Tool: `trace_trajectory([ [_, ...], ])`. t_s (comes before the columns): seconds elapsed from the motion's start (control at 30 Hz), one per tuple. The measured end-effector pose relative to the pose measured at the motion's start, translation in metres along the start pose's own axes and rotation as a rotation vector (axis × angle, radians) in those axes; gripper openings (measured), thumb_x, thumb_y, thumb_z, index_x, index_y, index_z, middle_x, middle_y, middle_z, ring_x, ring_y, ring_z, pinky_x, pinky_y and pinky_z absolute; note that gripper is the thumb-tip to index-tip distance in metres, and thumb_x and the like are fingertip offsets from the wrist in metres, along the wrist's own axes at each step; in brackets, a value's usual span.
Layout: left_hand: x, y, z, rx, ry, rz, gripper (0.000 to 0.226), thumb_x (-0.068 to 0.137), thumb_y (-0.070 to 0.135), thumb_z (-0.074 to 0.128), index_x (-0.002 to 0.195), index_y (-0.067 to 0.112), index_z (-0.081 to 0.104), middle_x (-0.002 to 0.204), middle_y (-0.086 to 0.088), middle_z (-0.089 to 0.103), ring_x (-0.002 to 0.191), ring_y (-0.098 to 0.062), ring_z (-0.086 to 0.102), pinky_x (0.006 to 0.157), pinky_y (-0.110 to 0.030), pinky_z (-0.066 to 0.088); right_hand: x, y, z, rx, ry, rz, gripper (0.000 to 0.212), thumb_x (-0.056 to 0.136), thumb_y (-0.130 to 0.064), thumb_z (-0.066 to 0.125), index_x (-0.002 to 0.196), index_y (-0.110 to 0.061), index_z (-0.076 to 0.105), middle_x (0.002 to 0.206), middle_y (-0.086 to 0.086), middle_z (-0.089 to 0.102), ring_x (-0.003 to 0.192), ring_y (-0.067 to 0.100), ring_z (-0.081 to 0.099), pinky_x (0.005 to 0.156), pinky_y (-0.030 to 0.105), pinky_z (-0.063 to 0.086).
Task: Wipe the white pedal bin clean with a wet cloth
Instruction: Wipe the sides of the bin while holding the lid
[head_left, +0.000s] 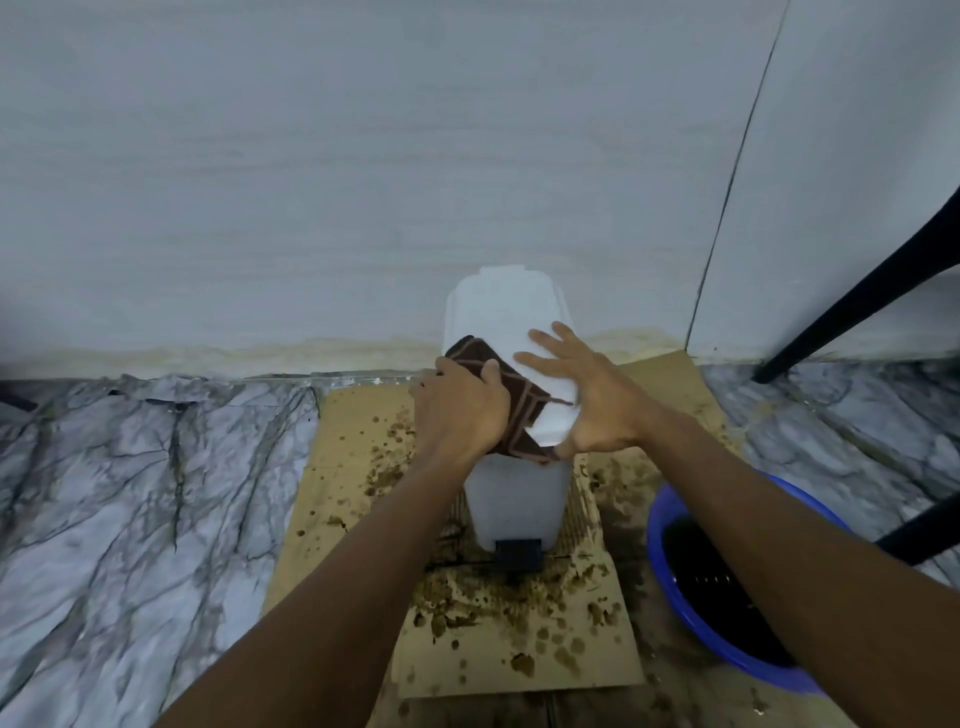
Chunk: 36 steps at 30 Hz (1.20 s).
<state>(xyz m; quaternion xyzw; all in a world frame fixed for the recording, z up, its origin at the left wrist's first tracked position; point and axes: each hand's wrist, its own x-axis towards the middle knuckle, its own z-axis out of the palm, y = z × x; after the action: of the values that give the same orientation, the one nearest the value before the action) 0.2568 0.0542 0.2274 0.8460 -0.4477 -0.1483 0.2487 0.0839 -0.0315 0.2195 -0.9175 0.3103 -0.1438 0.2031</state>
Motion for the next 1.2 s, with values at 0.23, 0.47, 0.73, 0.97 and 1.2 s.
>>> trace_trajectory([
  [0.23,-0.003,-0.013,0.024,-0.127,0.117,0.124,0.074,0.107,0.054,0.03,0.164,0.011,0.014,0.17,-0.011,0.02,0.157,-0.031,0.016,0.128,-0.047,0.017,-0.019,0.001,0.032,-0.07,0.262,-0.157,0.099,0.063,-0.033,0.094,0.148,-0.011,0.047,0.158,0.02,0.034,0.15,0.043,0.016,0.115,0.059,0.028],
  [0.47,0.013,0.0,0.008,-0.121,0.177,0.15,0.064,0.102,0.052,0.04,0.15,0.011,0.045,0.144,-0.01,0.056,0.134,-0.033,0.05,0.112,-0.052,0.044,-0.01,-0.002,0.023,-0.064,0.284,-0.181,0.091,0.066,-0.021,0.089,0.147,-0.011,0.048,0.156,0.017,0.04,0.15,0.042,0.022,0.114,0.053,0.027],
  [0.73,0.064,0.005,-0.018,-0.389,0.216,0.341,0.042,0.107,0.038,0.04,0.134,0.012,0.059,0.124,-0.008,0.067,0.115,-0.03,0.062,0.091,-0.043,0.052,0.06,0.009,-0.032,0.157,0.229,-0.002,0.088,0.067,-0.039,0.092,0.144,-0.027,0.053,0.155,0.0,0.044,0.149,0.019,0.031,0.122,0.044,0.027],
  [0.97,0.102,-0.007,0.02,-0.534,0.419,0.427,0.062,0.108,0.048,0.027,0.163,0.021,0.024,0.168,0.0,0.028,0.156,-0.016,0.023,0.125,-0.046,0.027,0.125,0.034,-0.049,0.326,0.157,-0.022,0.083,0.059,-0.053,0.092,0.132,-0.039,0.055,0.136,-0.018,0.05,0.127,0.005,0.046,0.111,0.037,0.04],
  [1.2,0.149,-0.008,0.038,-0.581,0.45,0.464,0.063,0.108,0.048,0.028,0.165,0.025,0.016,0.164,0.004,0.034,0.144,-0.001,0.031,0.115,-0.017,0.029,0.165,0.069,-0.066,0.266,0.101,0.014,0.085,0.05,-0.069,0.086,0.123,-0.048,0.049,0.133,-0.012,0.048,0.12,0.013,0.049,0.095,0.031,0.044],
])
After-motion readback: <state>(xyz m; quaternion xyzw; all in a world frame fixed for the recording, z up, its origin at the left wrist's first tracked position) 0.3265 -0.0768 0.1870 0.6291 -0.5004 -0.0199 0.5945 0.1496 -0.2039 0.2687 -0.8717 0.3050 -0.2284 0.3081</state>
